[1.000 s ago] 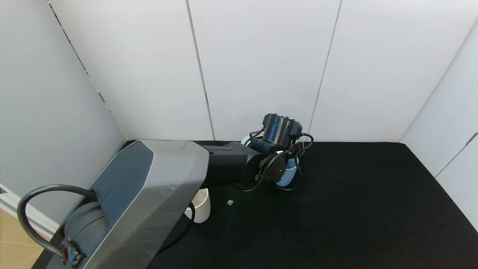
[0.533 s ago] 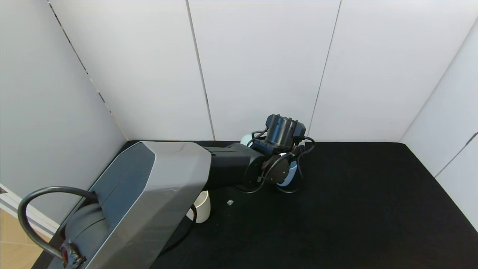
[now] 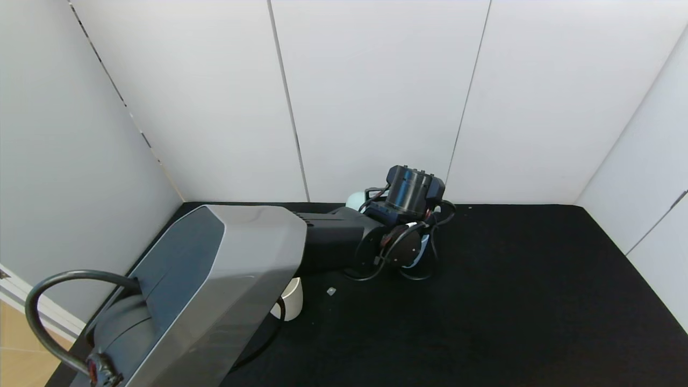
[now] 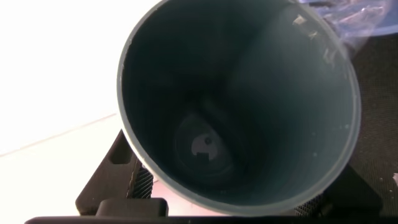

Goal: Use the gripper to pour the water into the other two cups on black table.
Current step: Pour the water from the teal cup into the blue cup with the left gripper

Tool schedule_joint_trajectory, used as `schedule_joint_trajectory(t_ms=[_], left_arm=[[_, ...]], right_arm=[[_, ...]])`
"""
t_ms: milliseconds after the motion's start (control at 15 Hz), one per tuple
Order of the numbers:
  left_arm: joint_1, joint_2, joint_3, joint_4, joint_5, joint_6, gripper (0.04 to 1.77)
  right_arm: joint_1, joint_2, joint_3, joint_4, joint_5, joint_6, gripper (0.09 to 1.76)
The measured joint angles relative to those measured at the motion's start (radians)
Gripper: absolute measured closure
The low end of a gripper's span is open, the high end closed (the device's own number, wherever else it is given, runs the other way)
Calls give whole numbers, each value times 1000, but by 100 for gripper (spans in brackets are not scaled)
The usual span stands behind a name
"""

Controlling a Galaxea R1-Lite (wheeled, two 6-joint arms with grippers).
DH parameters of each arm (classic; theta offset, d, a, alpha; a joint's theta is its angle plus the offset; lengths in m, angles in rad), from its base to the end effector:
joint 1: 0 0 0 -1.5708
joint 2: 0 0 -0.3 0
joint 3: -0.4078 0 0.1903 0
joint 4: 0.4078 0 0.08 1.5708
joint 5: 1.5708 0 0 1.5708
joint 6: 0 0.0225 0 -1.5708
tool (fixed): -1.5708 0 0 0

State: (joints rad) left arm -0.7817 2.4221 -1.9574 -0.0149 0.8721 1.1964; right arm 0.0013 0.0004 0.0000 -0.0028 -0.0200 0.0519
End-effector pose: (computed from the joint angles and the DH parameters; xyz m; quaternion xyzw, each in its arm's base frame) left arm 0.3675 -0.3405 0.1458 0.6840 0.1496 -0.0486 0.7123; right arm -0.0228 -0.0005 0.0758 0.0260 -0.0014 -0.0093 0.9996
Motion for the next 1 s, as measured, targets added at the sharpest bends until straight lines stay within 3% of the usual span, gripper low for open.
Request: schedule_joint_trajectory(t_ms=[1000], left_arm=[[-11, -9, 0, 0, 40, 47, 64]], right_arm=[[0, 0, 0, 0, 0, 0, 14]])
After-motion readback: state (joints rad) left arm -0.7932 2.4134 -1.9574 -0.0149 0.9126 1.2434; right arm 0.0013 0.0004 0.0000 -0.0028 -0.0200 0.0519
